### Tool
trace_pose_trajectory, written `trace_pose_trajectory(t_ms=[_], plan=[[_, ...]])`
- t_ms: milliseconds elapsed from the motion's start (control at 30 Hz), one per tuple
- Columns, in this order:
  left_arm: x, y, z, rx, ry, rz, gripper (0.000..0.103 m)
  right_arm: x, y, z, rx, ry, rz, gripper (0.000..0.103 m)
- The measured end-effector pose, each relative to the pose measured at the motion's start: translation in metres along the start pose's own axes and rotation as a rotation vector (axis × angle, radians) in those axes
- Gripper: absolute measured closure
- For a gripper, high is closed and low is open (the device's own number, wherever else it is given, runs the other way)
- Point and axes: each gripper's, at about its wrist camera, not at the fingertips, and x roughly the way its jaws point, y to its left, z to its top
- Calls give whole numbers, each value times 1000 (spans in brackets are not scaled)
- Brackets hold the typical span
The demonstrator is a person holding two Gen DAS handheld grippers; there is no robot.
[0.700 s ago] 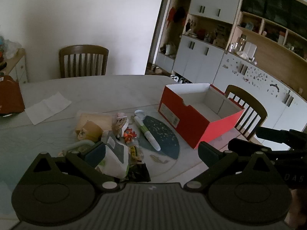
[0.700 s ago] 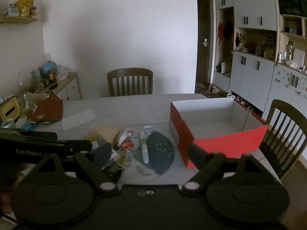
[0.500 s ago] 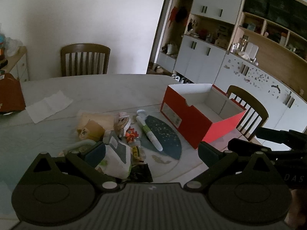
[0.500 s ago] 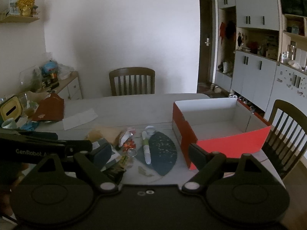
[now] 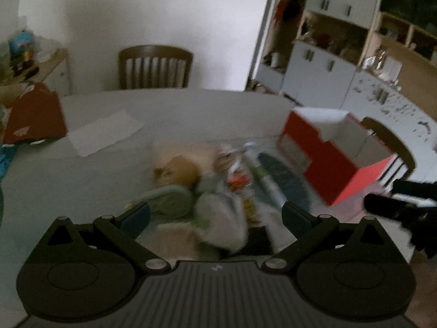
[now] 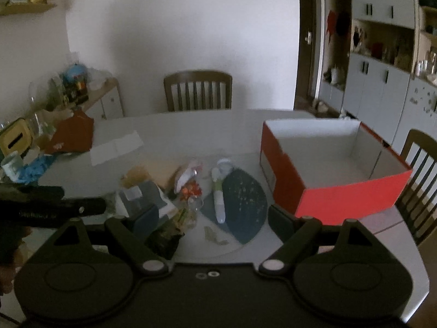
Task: Organize objects
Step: 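Grasp the cotton swab bag with left gripper while right gripper grasps the black packet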
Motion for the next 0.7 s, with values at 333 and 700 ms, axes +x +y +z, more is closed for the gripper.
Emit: trace_pose_trajectory(t_ms=[333, 700], plan=[[53, 24, -43, 62, 146, 70, 1, 58, 13, -17, -57, 163, 50, 16], [80, 33, -48, 87, 181, 97, 1, 105, 32, -30, -149, 273, 117, 18]])
